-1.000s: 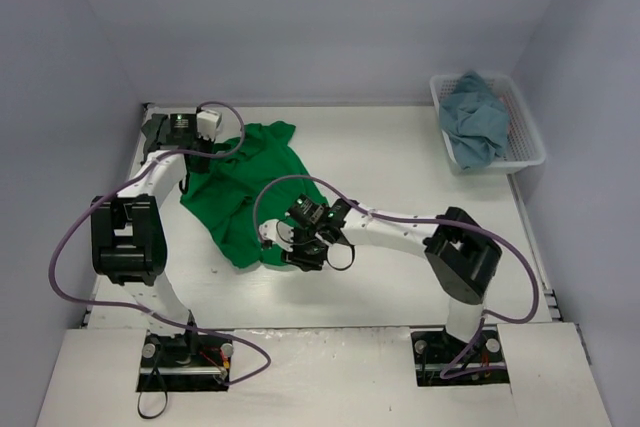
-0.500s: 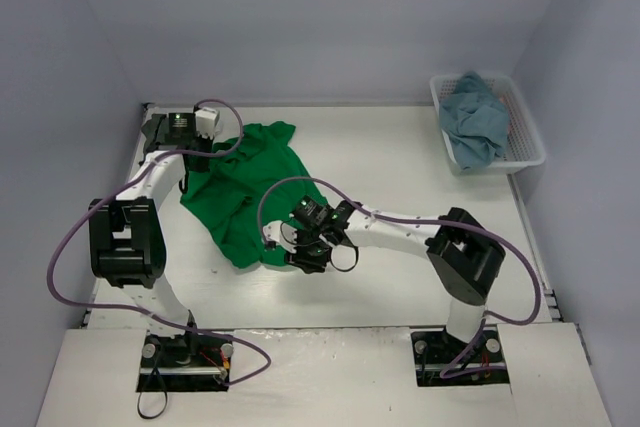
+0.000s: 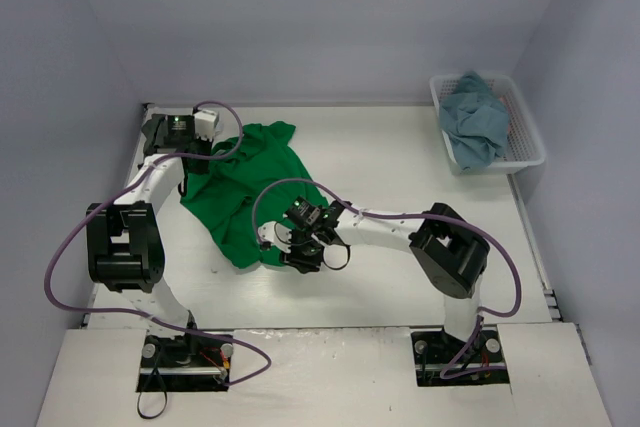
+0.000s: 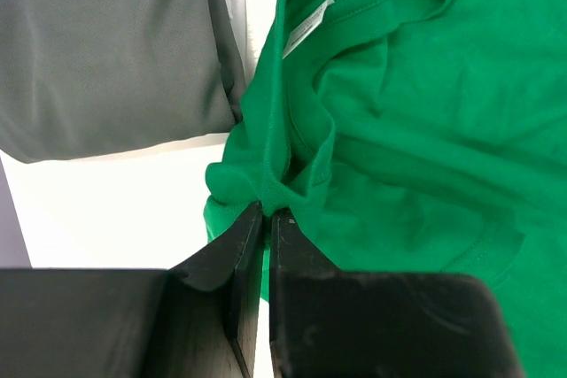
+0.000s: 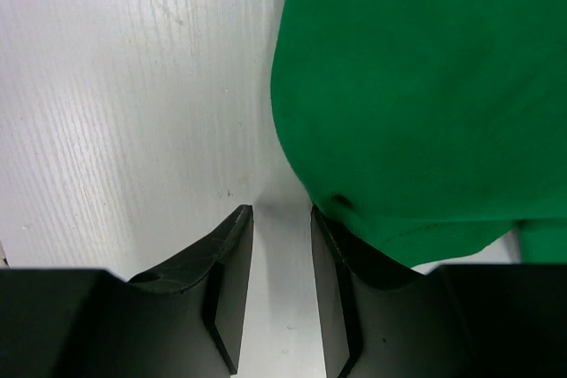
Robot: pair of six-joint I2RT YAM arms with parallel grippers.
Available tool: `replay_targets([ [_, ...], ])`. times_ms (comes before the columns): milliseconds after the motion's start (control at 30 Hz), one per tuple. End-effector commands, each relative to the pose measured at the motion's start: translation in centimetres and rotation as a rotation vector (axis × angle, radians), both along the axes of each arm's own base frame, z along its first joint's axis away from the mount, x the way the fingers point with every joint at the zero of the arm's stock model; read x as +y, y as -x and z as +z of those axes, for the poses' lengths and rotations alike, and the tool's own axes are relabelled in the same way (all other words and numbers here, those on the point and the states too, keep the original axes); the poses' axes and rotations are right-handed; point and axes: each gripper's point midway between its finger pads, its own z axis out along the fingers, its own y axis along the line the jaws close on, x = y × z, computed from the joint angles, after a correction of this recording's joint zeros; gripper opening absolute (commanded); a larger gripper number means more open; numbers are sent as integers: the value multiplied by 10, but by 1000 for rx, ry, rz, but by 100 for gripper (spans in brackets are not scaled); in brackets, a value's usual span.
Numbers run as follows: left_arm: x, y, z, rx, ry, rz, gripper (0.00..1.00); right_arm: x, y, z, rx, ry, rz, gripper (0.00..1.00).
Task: Fold and stack the t-shirts
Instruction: Flatten out the tshirt
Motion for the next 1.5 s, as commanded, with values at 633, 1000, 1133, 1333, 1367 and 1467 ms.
replay_targets([
  [633,9,-8,37,-120,31,18,0,12,-26,9,-23,-58,0,0],
  [1000,8,-6,35,-118,36,16,0,0,-41,22,-43,-82,-50,24],
  [1133,10,-6,36,-118,44,21,0,-2,-43,29,-64,-88,-55,36],
  [1333,10,-4,32,-109,49,27,0,-4,-43,46,-84,-116,-65,39],
  [1367,10,-3,32,-109,51,27,0,-4,-43,51,-91,-124,-66,39],
  [1467,10,-3,32,-109,52,28,0,-7,-44,58,-101,-131,-74,39],
])
